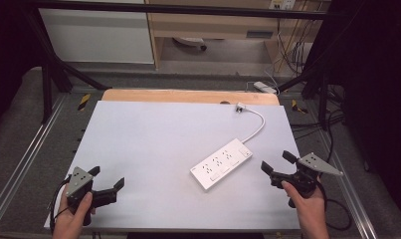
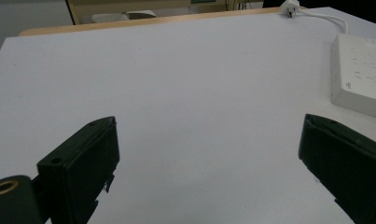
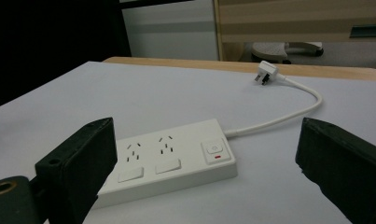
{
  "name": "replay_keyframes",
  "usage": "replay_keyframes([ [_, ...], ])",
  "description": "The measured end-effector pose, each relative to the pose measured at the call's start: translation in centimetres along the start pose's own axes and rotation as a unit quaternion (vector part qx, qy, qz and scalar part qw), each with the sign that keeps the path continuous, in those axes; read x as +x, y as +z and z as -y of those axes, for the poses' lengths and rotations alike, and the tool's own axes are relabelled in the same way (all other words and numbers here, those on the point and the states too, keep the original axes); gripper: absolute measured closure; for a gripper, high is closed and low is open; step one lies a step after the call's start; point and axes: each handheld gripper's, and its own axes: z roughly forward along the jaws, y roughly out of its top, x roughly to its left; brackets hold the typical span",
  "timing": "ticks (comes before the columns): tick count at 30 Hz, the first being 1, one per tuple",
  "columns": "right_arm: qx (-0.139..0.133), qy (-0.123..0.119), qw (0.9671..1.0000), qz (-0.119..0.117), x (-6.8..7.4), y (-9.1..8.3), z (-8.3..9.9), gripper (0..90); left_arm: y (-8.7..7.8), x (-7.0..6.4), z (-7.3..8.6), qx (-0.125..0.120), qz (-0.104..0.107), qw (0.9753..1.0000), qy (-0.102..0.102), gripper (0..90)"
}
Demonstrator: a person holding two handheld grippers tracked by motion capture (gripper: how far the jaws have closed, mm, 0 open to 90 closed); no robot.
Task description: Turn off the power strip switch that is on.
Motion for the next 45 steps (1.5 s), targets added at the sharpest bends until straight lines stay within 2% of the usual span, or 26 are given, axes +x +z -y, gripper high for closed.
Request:
replay_keyframes([
  [10, -0.011, -0.001, 0.9998, -0.016, 0.9, 0.3, -1.0, 8.3, -0.1, 0.0, 0.0, 0.0, 0.002, 1.0, 0.003, 5.0],
  [14, -0.016, 0.001, 0.9996, -0.024, 1.3, 0.6, -1.1, 13.5, -0.1, 0.0, 0.0, -0.004, 0.001, 1.0, 0.005, 5.0],
  [20, -0.03, 0.0, 0.9988, -0.038, 1.6, 1.0, -1.2, 28.9, -0.2, 0.0, 0.0, -0.005, 0.0, 1.0, 0.003, 5.0],
  [25, -0.032, -0.005, 0.9981, -0.052, 2.2, 1.6, -1.3, 38.0, -0.2, 0.0, -0.1, -0.002, -0.001, 1.0, 0.008, 5.0],
  [27, -0.034, -0.012, 0.9981, -0.05, 2.5, 1.8, -1.4, 41.7, -0.2, 0.0, -0.1, -0.002, -0.001, 1.0, 0.008, 5.0],
  [29, -0.03, -0.029, 0.9985, -0.034, 2.9, 1.8, -1.5, 44.6, -0.1, 0.0, 0.0, -0.003, 0.0, 1.0, 0.006, 5.0],
  [30, -0.031, -0.029, 0.9986, -0.032, 3.0, 1.9, -1.5, 46.4, -0.1, -0.1, 0.0, -0.001, 0.002, 1.0, 0.007, 5.0],
  [35, -0.033, -0.029, 0.9984, -0.034, 3.4, 2.2, -1.7, 53.5, -0.1, -0.1, 0.0, 0.0, 0.002, 1.0, 0.008, 5.0],
  [42, -0.044, -0.037, 0.9972, -0.048, 4.2, 2.1, -2.0, 73.9, -0.1, -0.1, 0.0, 0.001, -0.001, 0.9999, 0.011, 5.0],
  [43, -0.044, -0.037, 0.9972, -0.048, 4.2, 2.1, -2.0, 73.9, -0.1, -0.1, 0.0, 0.001, 0.001, 0.9999, 0.011, 5.0],
  [45, -0.044, -0.042, 0.9968, -0.051, 4.5, 2.2, -1.9, 79.6, -0.1, -0.2, 0.0, 0.0, 0.001, 0.9999, 0.012, 5.0],
])
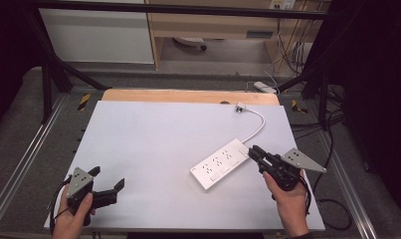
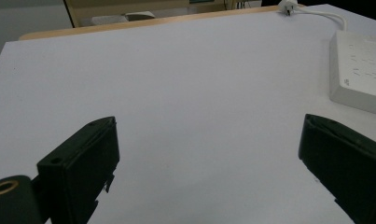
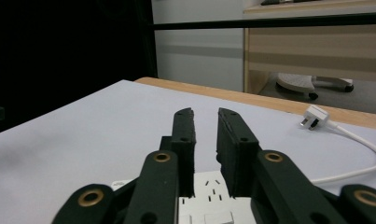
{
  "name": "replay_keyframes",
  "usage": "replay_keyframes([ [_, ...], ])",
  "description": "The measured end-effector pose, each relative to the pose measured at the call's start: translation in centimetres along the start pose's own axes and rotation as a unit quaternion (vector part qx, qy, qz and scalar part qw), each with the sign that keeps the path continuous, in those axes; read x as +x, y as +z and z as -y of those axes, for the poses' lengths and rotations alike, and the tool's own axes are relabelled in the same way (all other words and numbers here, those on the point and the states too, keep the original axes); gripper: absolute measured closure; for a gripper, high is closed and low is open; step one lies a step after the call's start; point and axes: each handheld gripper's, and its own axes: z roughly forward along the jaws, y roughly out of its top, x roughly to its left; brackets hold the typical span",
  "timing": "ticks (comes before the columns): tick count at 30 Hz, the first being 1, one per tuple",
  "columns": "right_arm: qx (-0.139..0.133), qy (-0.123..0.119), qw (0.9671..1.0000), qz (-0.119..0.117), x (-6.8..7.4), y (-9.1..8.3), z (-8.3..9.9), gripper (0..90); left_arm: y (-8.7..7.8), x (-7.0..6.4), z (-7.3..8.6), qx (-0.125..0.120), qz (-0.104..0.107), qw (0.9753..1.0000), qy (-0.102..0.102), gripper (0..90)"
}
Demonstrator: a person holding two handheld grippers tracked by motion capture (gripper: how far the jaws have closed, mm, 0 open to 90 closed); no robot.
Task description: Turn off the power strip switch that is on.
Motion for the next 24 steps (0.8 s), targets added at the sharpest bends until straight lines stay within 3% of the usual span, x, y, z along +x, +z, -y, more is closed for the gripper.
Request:
replay_keyframes([
  [9, 0.012, -0.017, 0.9998, -0.004, 0.9, 1.5, 0.4, 88.0, 0.0, 0.2, 0.0, 0.001, -0.003, 1.0, 0.001, 5.0],
  [24, 0.021, -0.026, 0.9991, -0.025, 2.2, 2.4, 0.5, 90.0, 0.0, 0.2, 0.0, 0.0, -0.004, 1.0, -0.002, 5.0],
])
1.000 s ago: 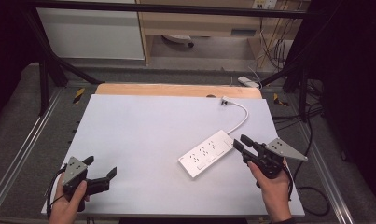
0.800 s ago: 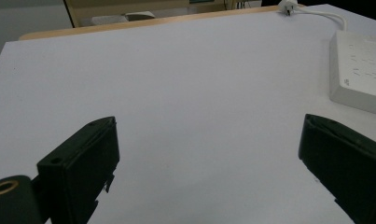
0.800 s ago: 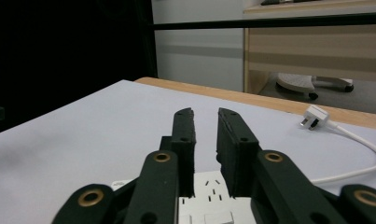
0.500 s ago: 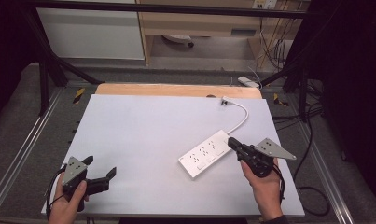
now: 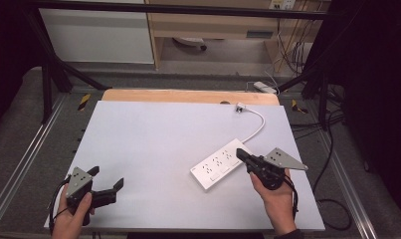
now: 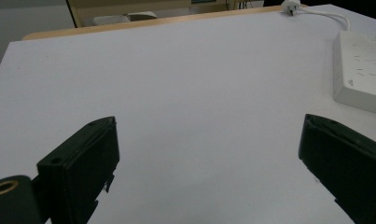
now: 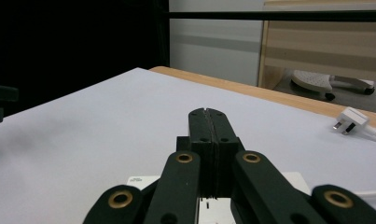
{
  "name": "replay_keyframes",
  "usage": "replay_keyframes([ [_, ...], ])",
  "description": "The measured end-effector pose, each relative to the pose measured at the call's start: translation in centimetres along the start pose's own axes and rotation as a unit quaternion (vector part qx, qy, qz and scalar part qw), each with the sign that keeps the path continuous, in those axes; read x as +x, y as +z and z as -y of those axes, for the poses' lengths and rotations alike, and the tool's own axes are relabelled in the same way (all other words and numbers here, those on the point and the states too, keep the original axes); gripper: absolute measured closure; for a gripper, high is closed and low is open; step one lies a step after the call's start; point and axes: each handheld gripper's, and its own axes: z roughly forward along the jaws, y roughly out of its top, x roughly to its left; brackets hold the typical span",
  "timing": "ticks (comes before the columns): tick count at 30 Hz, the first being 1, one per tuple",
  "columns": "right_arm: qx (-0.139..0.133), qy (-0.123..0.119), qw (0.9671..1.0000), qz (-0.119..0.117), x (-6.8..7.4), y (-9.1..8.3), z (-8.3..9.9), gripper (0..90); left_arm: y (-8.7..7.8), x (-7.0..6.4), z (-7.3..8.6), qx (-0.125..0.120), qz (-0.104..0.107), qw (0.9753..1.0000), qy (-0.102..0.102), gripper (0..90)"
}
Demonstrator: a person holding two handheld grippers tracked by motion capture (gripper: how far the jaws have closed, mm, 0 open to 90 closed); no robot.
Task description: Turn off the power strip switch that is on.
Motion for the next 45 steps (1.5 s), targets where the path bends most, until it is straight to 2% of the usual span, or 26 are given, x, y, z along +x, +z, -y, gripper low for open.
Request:
replay_keyframes([
  [12, 0.024, -0.003, 0.9995, -0.019, 1.1, 1.1, 0.5, 90.0, 0.0, -0.1, 0.0, 0.0, 0.004, 1.0, 0.001, 5.0],
  [18, 0.032, 0.003, 0.999, -0.03, 1.4, 1.9, 1.1, 90.0, 0.0, -0.1, 0.0, -0.001, 0.005, 1.0, -0.005, 5.0],
  [24, 0.041, -0.001, 0.9985, -0.036, 1.9, 2.6, 1.4, 90.0, 0.0, -0.1, 0.0, -0.001, 0.004, 1.0, -0.007, 5.0],
  [29, 0.064, -0.012, 0.9966, -0.05, 2.5, 3.4, 2.0, 90.0, 0.1, -0.1, 0.0, 0.0, 0.005, 1.0, -0.007, 5.0],
  [45, 0.096, -0.015, 0.9936, -0.057, 3.0, 4.4, 3.2, 90.0, 0.0, -0.1, 0.0, -0.001, 0.006, 1.0, -0.007, 5.0],
])
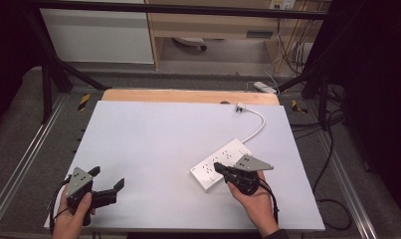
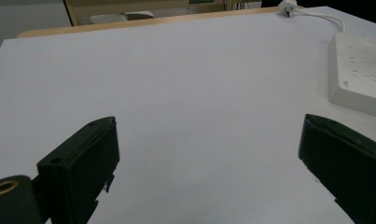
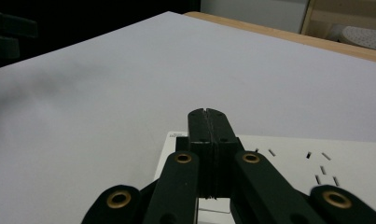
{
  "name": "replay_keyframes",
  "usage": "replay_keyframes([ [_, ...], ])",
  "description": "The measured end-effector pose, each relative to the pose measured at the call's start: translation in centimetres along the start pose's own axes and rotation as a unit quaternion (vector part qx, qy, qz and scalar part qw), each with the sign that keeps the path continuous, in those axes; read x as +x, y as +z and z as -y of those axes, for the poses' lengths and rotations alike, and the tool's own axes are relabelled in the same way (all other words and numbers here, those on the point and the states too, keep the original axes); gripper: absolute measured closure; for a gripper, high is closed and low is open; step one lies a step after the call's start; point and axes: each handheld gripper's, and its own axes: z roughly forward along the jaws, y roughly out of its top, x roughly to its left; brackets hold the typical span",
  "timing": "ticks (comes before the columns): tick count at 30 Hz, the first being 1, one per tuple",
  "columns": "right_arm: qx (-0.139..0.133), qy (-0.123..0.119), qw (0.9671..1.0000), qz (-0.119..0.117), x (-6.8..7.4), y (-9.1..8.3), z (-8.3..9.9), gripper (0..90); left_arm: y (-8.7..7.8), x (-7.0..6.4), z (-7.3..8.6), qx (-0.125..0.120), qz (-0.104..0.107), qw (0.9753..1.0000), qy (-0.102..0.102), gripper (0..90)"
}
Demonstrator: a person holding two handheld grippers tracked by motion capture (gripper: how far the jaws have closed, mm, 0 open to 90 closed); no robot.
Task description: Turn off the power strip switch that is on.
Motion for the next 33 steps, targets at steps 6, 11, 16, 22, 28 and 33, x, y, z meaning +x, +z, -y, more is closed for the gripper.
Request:
replay_keyframes([
  [6, 0.011, 0.0, 0.9999, 0.0, 0.0, 0.3, 0.3, 90.0, 0.0, 0.0, 0.0, 0.002, 0.001, 1.0, 0.003, 5.0],
  [11, 0.019, 0.0, 0.9998, 0.0, 0.0, 0.5, 0.6, 90.0, 0.0, 0.0, 0.0, 0.001, 0.001, 1.0, 0.002, 5.0],
  [16, 0.026, -0.002, 0.9997, -0.001, 0.0, 0.7, 0.9, 90.0, 0.0, 0.0, 0.0, 0.001, 0.002, 1.0, 0.004, 5.0],
  [22, 0.031, -0.002, 0.9995, -0.001, 0.0, 0.9, 1.0, 90.0, 0.0, -0.1, 0.0, 0.001, 0.001, 1.0, 0.007, 5.1],
  [28, 0.038, -0.001, 0.9993, -0.001, 0.0, 1.0, 1.2, 90.0, 0.0, -0.1, 0.0, 0.002, 0.001, 1.0, 0.008, 5.1],
  [33, 0.046, -0.002, 0.9989, -0.002, 0.2, 1.3, 1.5, 90.0, 0.0, -0.1, -0.1, 0.0, 0.001, 1.0, 0.008, 5.1],
])
